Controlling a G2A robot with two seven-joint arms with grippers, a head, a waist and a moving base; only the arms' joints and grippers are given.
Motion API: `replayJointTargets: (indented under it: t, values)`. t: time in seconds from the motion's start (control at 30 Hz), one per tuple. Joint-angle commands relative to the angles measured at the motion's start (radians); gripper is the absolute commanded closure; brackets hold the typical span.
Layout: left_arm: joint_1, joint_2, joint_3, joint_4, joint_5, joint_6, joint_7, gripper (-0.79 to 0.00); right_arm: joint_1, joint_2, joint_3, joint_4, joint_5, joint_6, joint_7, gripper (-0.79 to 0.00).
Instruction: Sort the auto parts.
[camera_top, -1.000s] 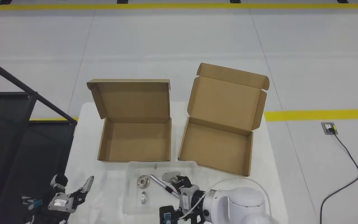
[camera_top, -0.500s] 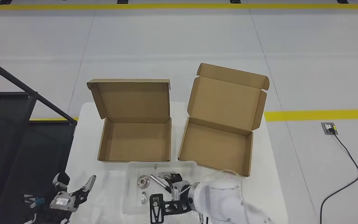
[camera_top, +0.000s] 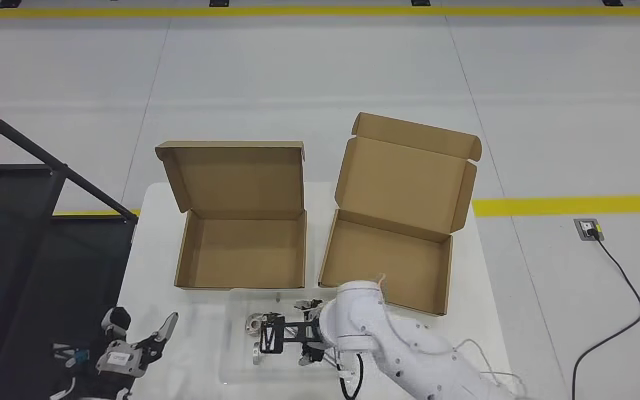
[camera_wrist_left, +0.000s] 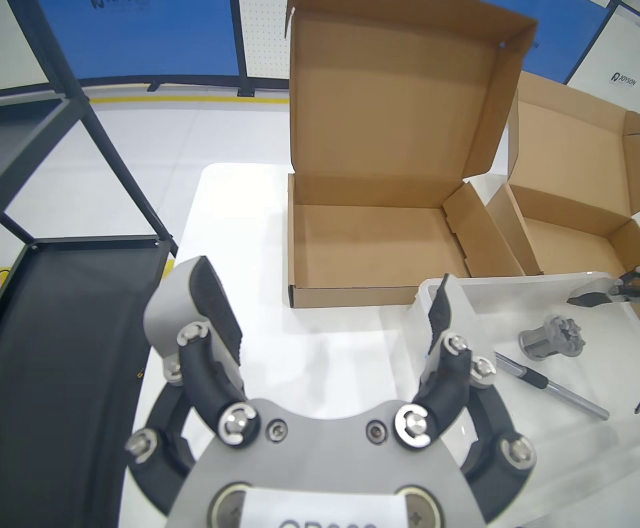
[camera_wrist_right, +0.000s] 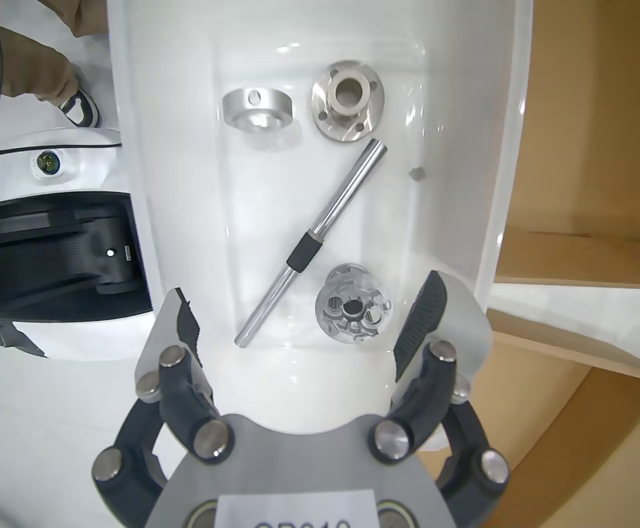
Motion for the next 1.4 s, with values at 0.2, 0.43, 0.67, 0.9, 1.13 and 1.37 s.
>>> replayJointTargets:
  t: [0.2, 0.43, 0.67, 0.9, 1.13, 1.37]
  values:
    - [-0.005, -0.003, 0.010, -0.011, 0.023, 0.004, -0.013, -0.785, -0.013, -0.008, -0.021, 0.029, -0.096, 0.089, -0.023, -0.779]
    - [-0.008, -0.007, 0.017, -0.012, 0.036, 0.010, -0.015, -0.785, -0.011, -0.018, -0.034, 0.068, -0.152, 0.127, -0.027, -0.662]
    - [-0.003, -0.011, 0.020, -0.017, 0.048, 0.020, -0.013, -0.785, 0.001, -0.036, -0.052, 0.114, -0.186, 0.147, -0.055, -0.499]
    - [0.003, -0.015, 0.025, -0.020, 0.062, 0.030, -0.006, -0.785, 0.009, -0.052, -0.060, 0.174, -0.205, 0.152, -0.098, -0.480]
    - [0.004, -0.018, 0.032, -0.017, 0.078, 0.040, -0.005, -0.785, 0.002, -0.058, -0.050, 0.190, -0.221, 0.155, -0.116, -0.018]
    - [0.000, -0.021, 0.041, -0.020, 0.089, 0.044, -0.007, -0.785, -0.081, -0.016, 0.025, 0.006, -0.255, 0.097, -0.123, 0.000]
